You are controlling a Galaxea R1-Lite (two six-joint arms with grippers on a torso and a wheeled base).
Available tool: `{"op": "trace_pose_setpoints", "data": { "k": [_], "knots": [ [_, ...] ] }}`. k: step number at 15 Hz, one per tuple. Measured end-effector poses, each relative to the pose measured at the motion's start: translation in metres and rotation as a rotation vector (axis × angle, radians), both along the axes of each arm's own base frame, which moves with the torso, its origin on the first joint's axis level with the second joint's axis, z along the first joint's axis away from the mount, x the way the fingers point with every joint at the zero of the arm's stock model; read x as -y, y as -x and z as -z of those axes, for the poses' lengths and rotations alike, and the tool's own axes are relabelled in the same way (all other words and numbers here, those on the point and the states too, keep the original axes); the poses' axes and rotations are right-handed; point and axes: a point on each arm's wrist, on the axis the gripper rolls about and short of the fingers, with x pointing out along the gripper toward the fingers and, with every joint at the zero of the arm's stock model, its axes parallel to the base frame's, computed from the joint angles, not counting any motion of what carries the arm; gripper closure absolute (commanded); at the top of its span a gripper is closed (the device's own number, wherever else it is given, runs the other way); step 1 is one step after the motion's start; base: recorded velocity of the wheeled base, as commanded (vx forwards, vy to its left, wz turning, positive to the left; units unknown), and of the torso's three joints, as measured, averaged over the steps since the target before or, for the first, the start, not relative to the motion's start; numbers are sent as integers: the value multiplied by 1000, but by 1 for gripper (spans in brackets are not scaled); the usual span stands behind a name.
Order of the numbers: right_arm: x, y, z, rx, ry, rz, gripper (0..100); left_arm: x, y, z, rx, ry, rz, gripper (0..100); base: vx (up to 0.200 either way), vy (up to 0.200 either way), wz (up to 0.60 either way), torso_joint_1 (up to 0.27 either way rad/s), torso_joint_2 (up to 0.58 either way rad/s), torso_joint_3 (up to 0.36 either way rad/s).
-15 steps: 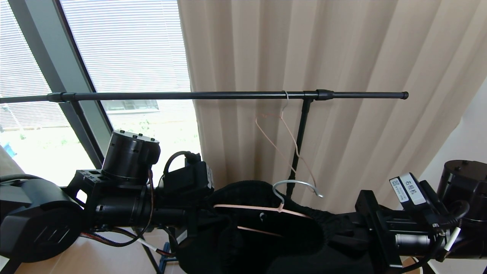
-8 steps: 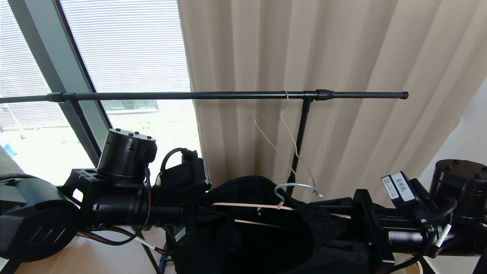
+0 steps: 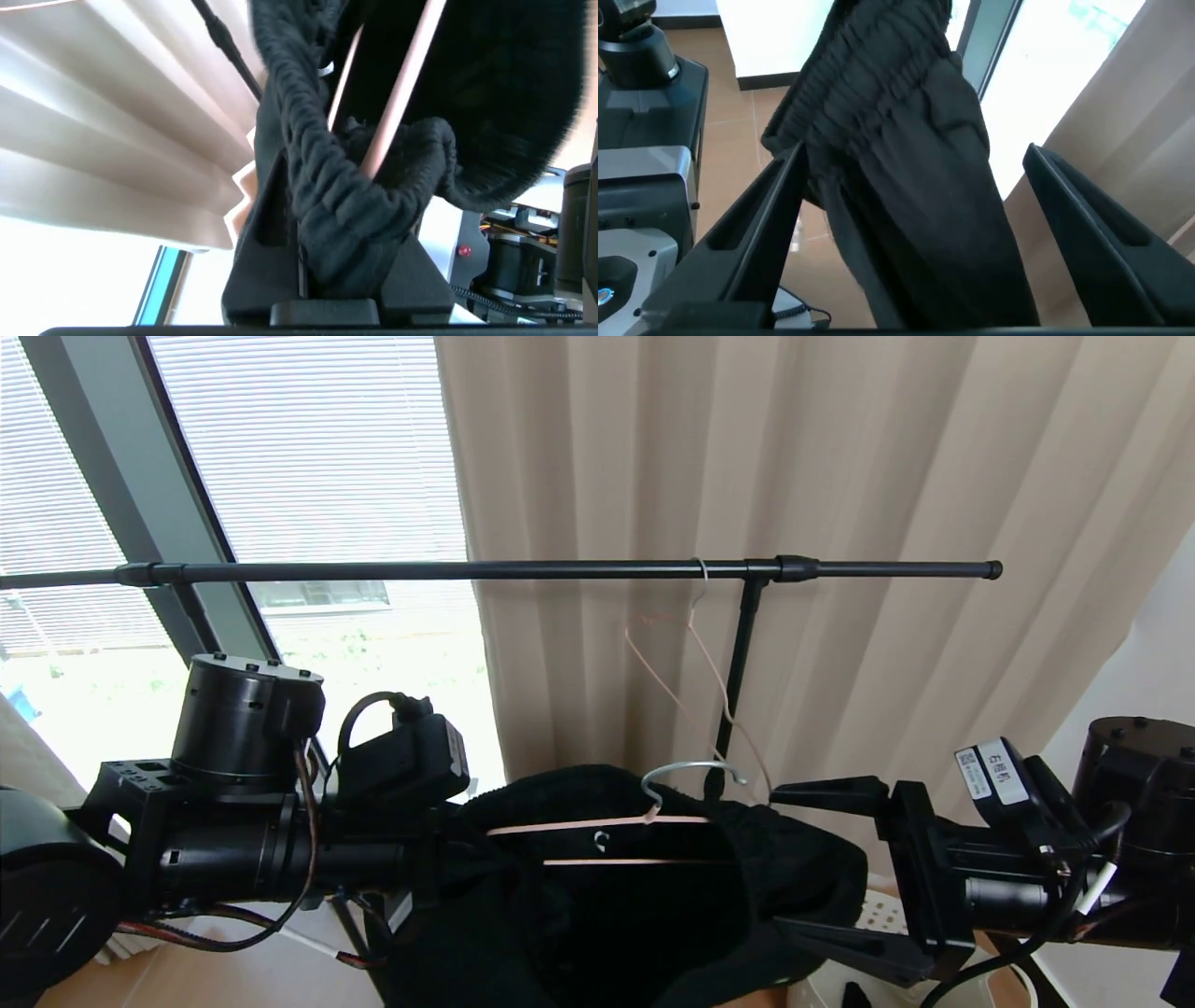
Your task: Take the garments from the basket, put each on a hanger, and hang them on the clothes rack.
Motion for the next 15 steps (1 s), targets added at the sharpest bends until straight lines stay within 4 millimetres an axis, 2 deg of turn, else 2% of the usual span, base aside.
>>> {"op": "trace_pose_setpoints", "data": {
  "k": [7,15],
  "knots": [
    [6,-3,-2,15,1,29,0,-23,18,2,-38,25,-64,100,0,0,0,0,0,0],
    [15,-15,14,19,46,64,0,-32,32,-3,-34,54,-85,100,0,0,0,0,0,0]
  ]
}}
